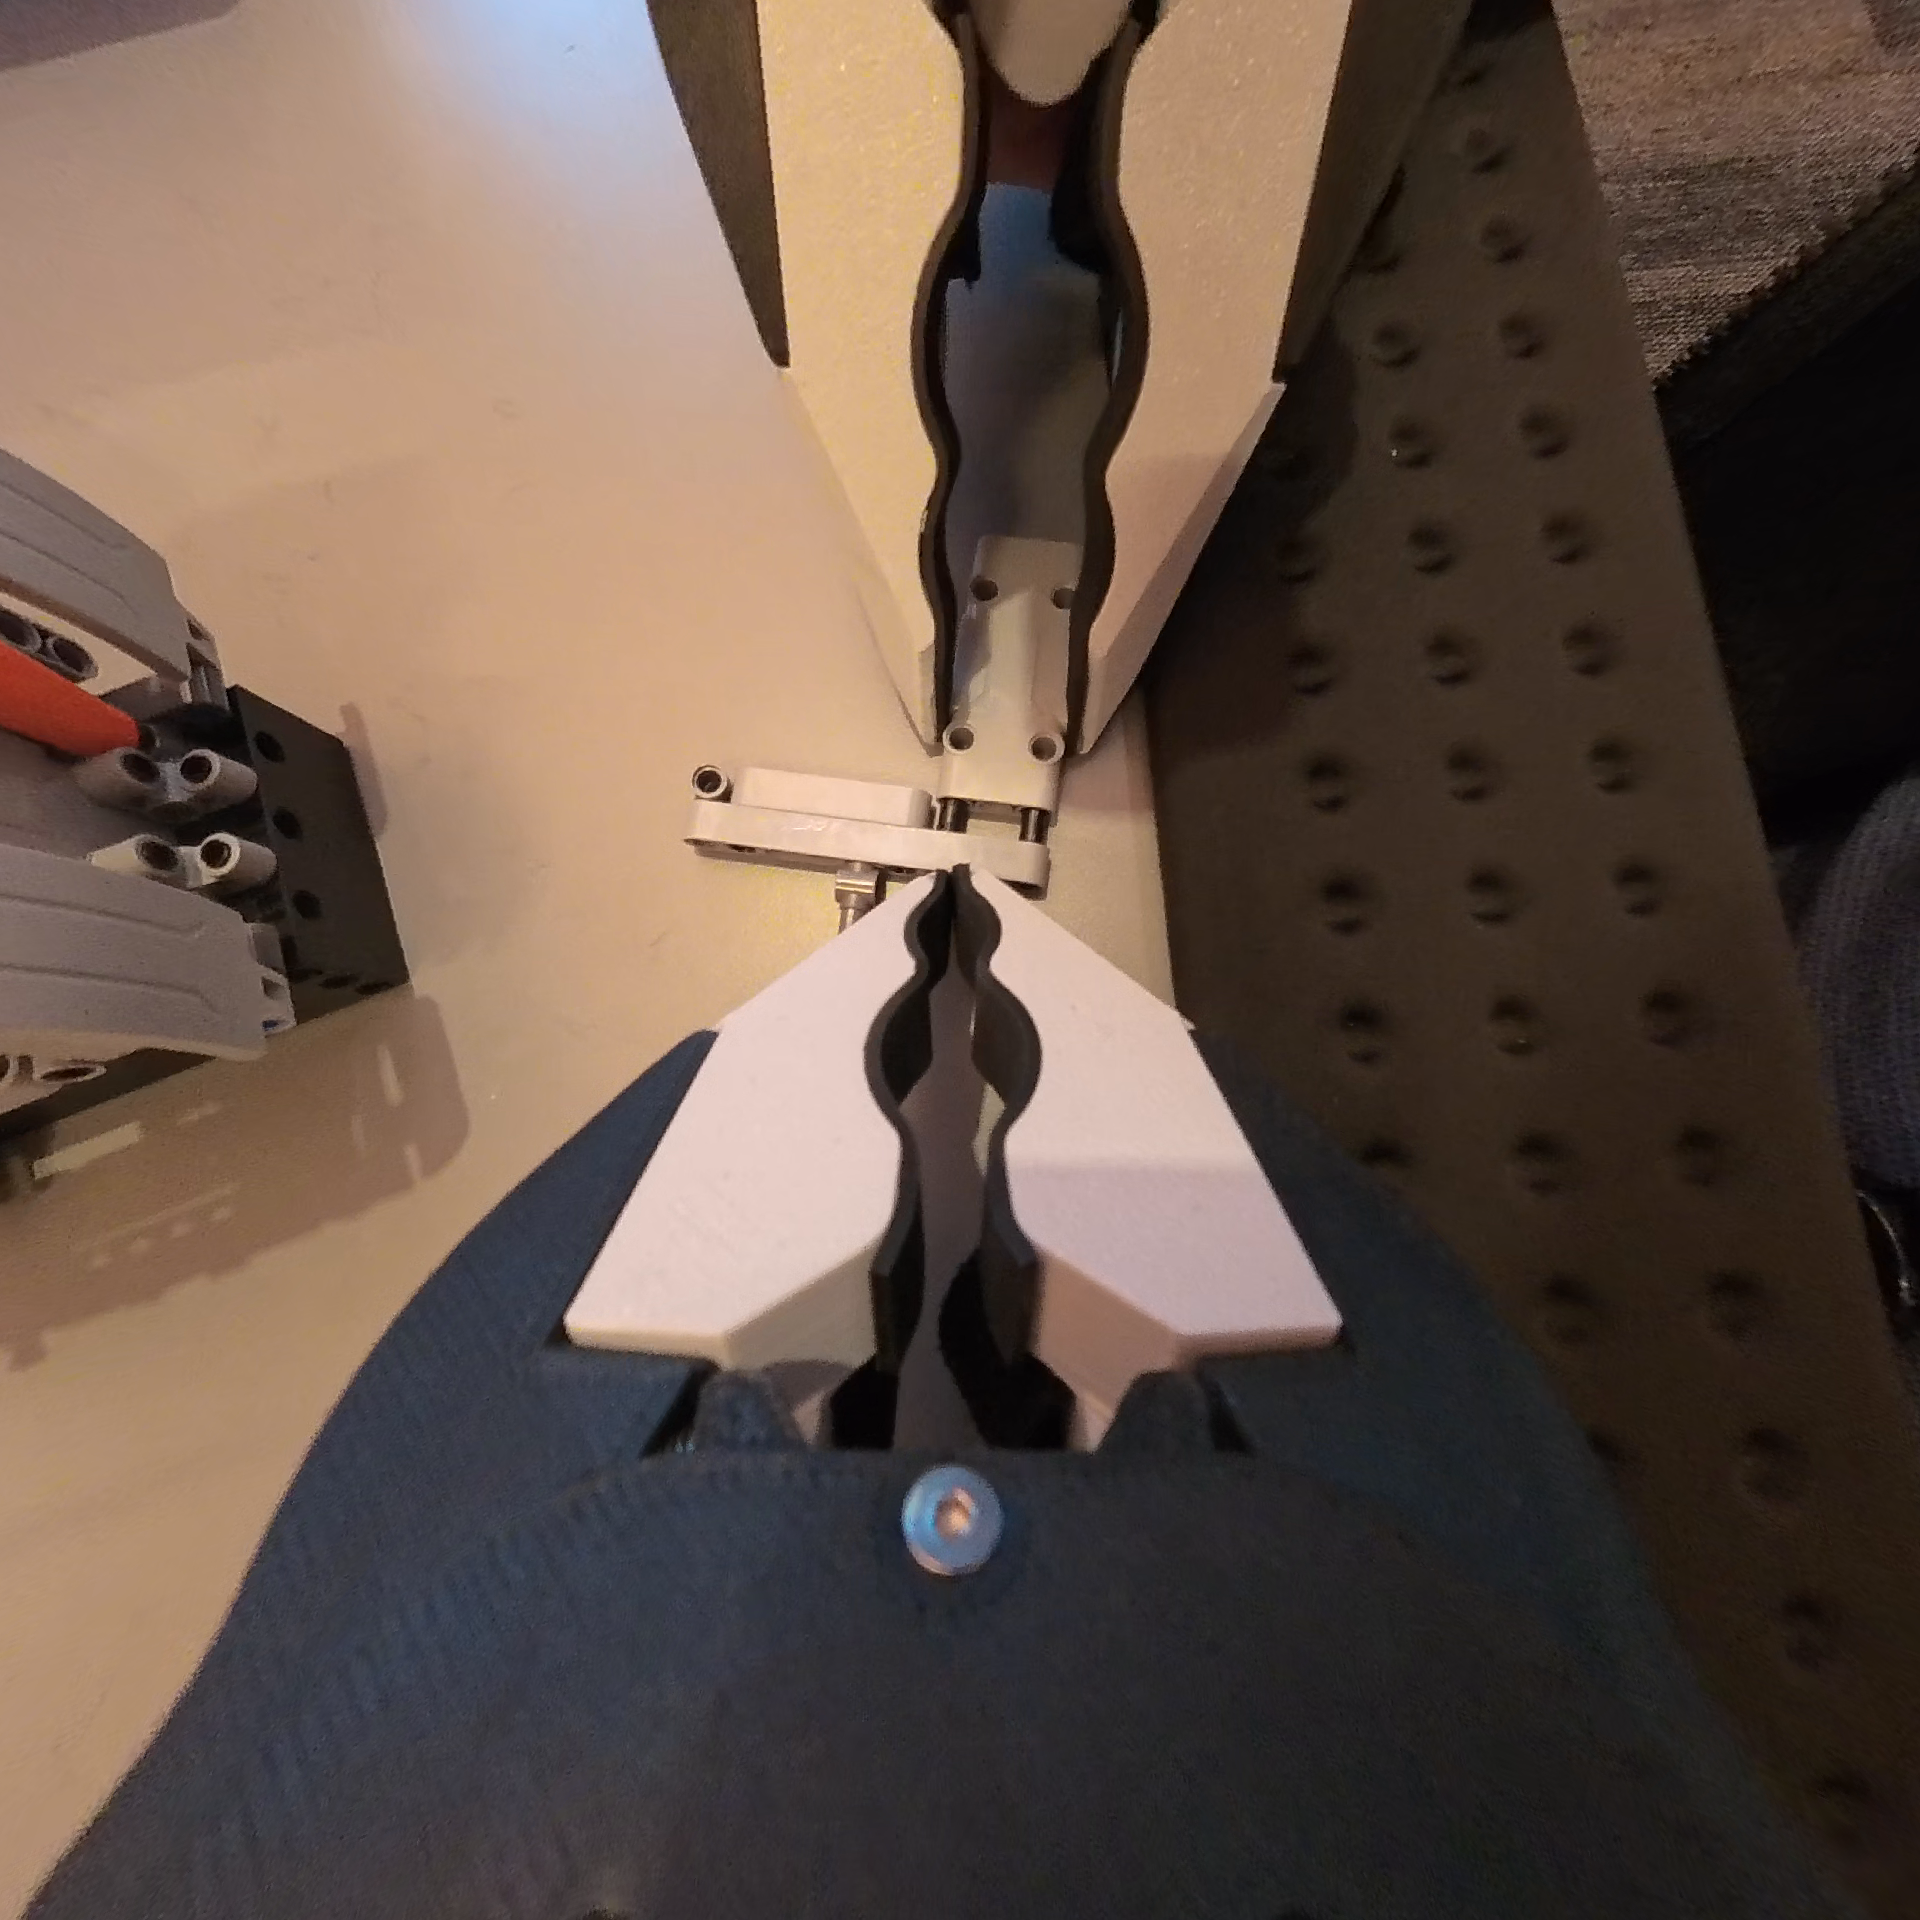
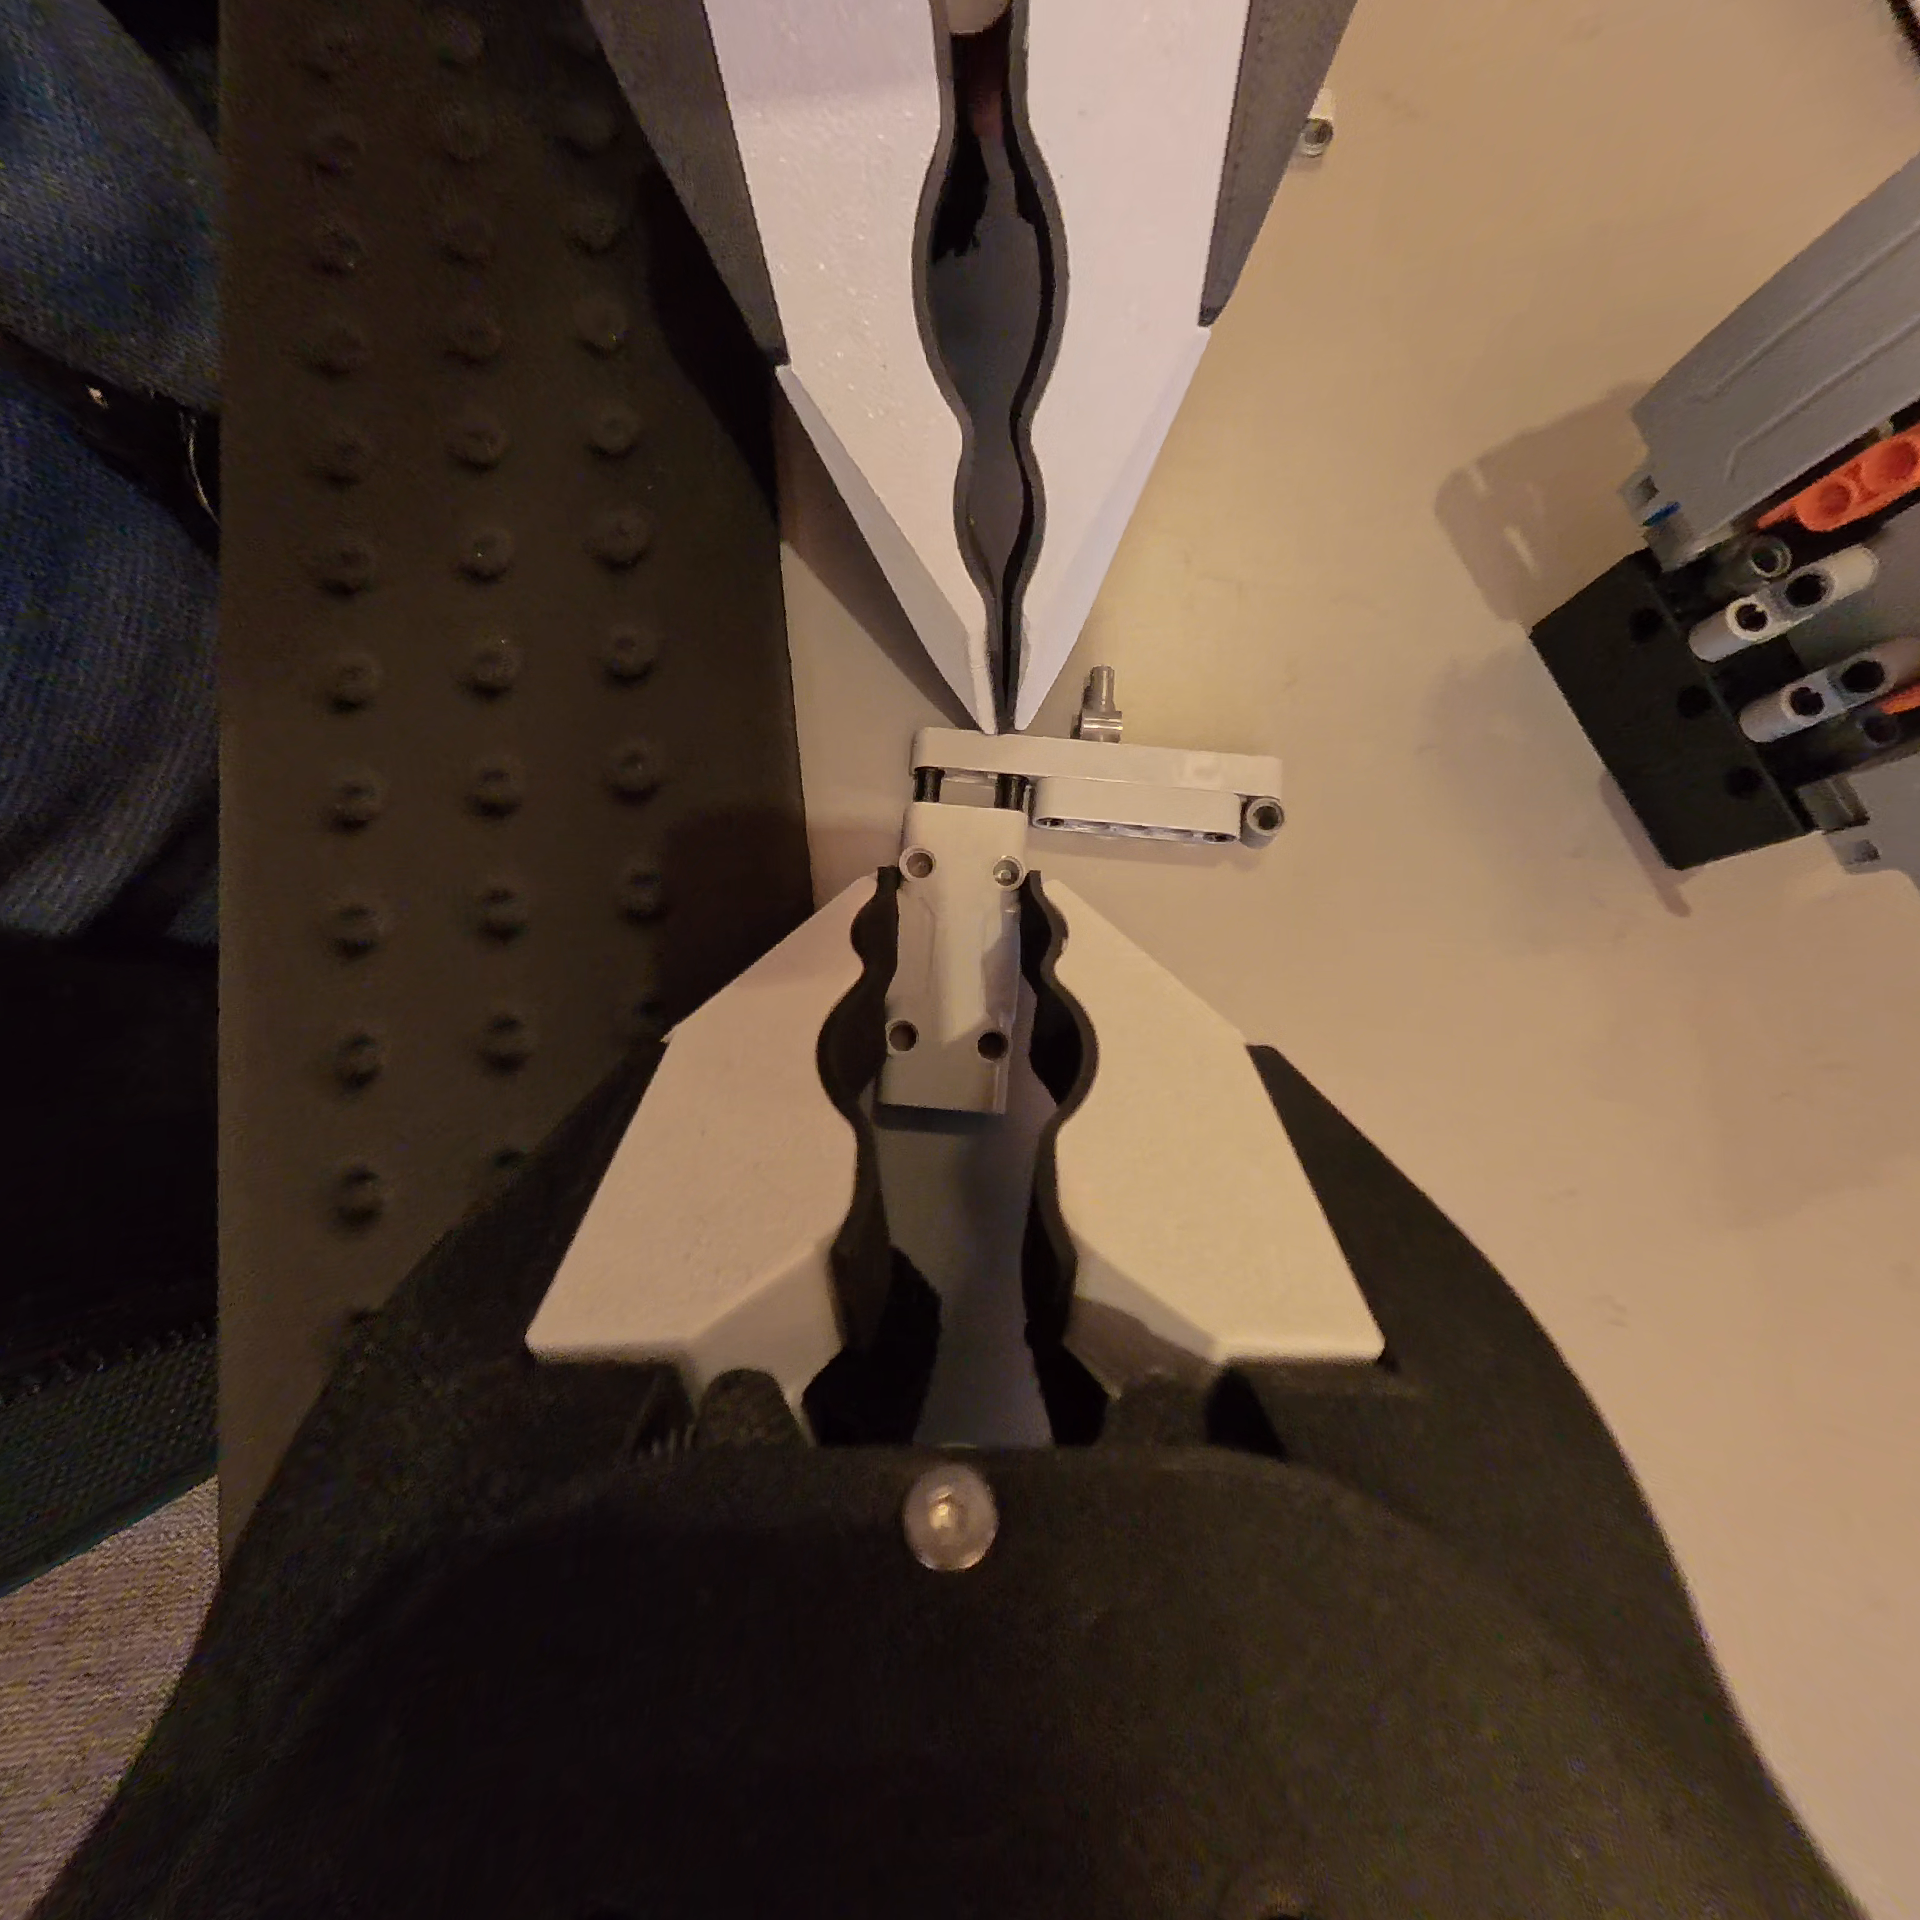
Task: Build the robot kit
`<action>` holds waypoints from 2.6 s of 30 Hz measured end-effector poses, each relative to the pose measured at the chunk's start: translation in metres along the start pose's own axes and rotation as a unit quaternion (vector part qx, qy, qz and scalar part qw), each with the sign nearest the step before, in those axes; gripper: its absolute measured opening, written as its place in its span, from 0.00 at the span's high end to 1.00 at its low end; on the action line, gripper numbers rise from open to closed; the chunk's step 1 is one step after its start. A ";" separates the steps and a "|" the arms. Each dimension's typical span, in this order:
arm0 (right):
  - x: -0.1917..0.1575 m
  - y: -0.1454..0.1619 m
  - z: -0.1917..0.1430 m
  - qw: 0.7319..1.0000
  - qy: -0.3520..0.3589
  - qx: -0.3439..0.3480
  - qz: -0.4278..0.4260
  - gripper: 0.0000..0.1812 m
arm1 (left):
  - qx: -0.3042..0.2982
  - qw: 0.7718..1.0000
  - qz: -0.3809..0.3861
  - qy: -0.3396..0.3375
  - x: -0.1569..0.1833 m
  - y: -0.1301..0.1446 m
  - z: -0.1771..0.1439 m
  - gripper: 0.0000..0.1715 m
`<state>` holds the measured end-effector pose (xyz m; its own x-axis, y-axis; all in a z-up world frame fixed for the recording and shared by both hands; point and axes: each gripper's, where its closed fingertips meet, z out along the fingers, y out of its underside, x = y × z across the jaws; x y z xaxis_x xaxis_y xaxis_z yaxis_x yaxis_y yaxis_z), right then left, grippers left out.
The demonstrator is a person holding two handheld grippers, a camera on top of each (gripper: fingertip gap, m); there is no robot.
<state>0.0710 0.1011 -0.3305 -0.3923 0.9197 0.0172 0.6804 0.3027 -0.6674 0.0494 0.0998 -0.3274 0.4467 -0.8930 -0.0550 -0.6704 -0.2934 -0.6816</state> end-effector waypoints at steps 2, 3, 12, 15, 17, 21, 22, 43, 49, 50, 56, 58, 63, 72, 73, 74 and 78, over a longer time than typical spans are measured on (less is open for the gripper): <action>0.000 0.000 0.000 1.000 -0.011 0.010 0.012 0.88 | -0.001 1.000 0.006 -0.004 0.000 0.000 0.000 1.00; 0.000 0.000 0.000 1.000 -0.014 0.014 0.013 0.88 | -0.001 1.000 0.007 -0.002 0.000 0.000 0.000 1.00; 0.000 -0.001 0.000 0.999 -0.018 0.023 0.013 0.88 | -0.031 1.000 -0.005 0.004 0.002 0.005 0.000 0.69; 0.000 -0.001 0.001 0.999 -0.018 0.024 0.012 0.88 | -0.031 0.999 -0.022 0.011 0.002 0.003 0.004 0.70; -0.001 -0.002 0.001 0.999 -0.019 0.025 0.007 0.88 | -0.027 0.999 -0.024 0.005 -0.001 0.002 0.005 0.74; -0.001 -0.002 0.001 0.999 -0.025 0.027 0.011 0.88 | -0.021 0.999 -0.026 0.006 -0.003 0.003 0.004 0.76; -0.001 -0.002 0.001 0.999 -0.026 0.027 0.011 0.88 | -0.022 0.999 -0.026 0.005 -0.003 0.003 0.004 0.76; -0.002 -0.003 0.003 1.000 -0.014 0.018 -0.001 0.88 | -0.012 1.000 -0.020 0.015 -0.003 0.002 0.005 0.77; -0.002 -0.003 0.003 1.000 -0.009 0.014 0.002 0.88 | -0.009 1.000 -0.026 0.011 -0.003 0.001 0.006 0.77; -0.002 -0.003 0.003 1.000 -0.006 0.012 0.002 0.88 | -0.008 1.000 -0.028 0.010 -0.004 0.001 0.006 0.77; -0.001 -0.004 0.004 1.000 0.010 0.007 0.013 0.88 | -0.005 0.999 -0.039 0.001 -0.004 0.000 0.007 0.77; 0.000 -0.004 0.004 1.000 0.002 0.014 0.018 0.88 | -0.008 0.999 -0.031 -0.002 -0.004 0.000 0.007 0.77; 0.000 -0.006 0.004 1.000 -0.005 0.023 0.011 0.88 | -0.011 0.999 -0.034 0.037 -0.001 0.002 0.002 0.76; 0.000 -0.004 0.004 1.000 -0.007 0.021 0.013 0.88 | -0.005 0.999 -0.017 0.034 -0.004 0.001 0.005 0.77; 0.000 -0.005 0.004 1.000 -0.007 0.020 0.013 0.88 | -0.004 0.999 -0.014 0.029 -0.004 0.001 0.005 0.77; 0.000 -0.005 0.004 1.000 -0.007 0.019 0.014 0.88 | -0.003 1.000 -0.015 0.025 -0.004 0.000 0.005 0.77; 0.001 -0.005 0.005 1.000 0.002 0.013 0.011 0.88 | -0.005 1.000 -0.018 0.008 -0.005 -0.001 0.007 0.77</action>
<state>0.0643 0.0989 -0.3306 -0.3743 0.9273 0.0059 0.6720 0.2757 -0.6873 0.0518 0.1070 -0.3320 0.4621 -0.8866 -0.0186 -0.6598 -0.3297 -0.6752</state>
